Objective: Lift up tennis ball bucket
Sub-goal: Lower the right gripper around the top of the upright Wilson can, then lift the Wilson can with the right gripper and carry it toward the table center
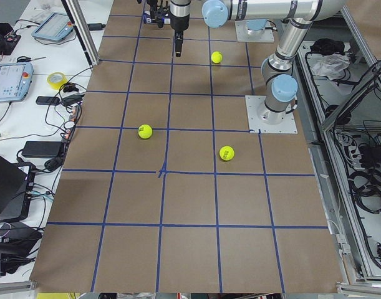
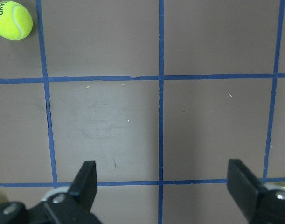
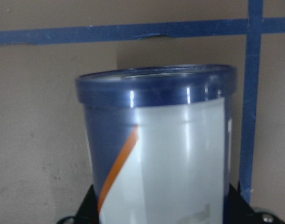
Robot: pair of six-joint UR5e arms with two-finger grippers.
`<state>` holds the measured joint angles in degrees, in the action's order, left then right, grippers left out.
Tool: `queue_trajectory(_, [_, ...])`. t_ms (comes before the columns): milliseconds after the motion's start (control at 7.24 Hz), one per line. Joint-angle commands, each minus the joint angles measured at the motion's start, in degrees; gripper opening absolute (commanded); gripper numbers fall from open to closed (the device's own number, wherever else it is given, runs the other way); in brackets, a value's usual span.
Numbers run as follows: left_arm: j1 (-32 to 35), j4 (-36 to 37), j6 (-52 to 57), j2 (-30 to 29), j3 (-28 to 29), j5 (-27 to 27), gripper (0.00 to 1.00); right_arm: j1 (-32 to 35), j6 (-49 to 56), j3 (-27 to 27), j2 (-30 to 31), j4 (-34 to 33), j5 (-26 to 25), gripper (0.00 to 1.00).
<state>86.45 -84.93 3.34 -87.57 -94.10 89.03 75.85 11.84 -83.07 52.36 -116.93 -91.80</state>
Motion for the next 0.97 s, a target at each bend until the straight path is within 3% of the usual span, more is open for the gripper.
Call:
queue_trajectory(0, [0.04,0.12,0.0,0.03,-0.12,0.0,1.0,-0.09,1.77,-0.69,0.02,-0.14,0.04,0.69])
queue_trajectory(276, [0.04,0.38,0.0,-0.06,-0.29,0.0,1.0,-0.09,5.38,0.0,0.46,-0.14,0.65,0.52])
queue_trajectory(553, [0.04,0.47,0.0,0.03,-0.38,-0.09,1.0,0.61,5.74,0.36,2.55,0.3,1.53,0.51])
queue_trajectory(691, [0.04,0.47,0.0,0.03,-0.38,-0.09,1.0,2.18,7.22,0.27,4.14,1.96,6.93,0.51])
queue_trajectory(829, [0.04,0.47,0.0,0.03,-0.38,-0.09,1.0,4.9,8.97,0.1,5.89,2.93,7.77,0.51])
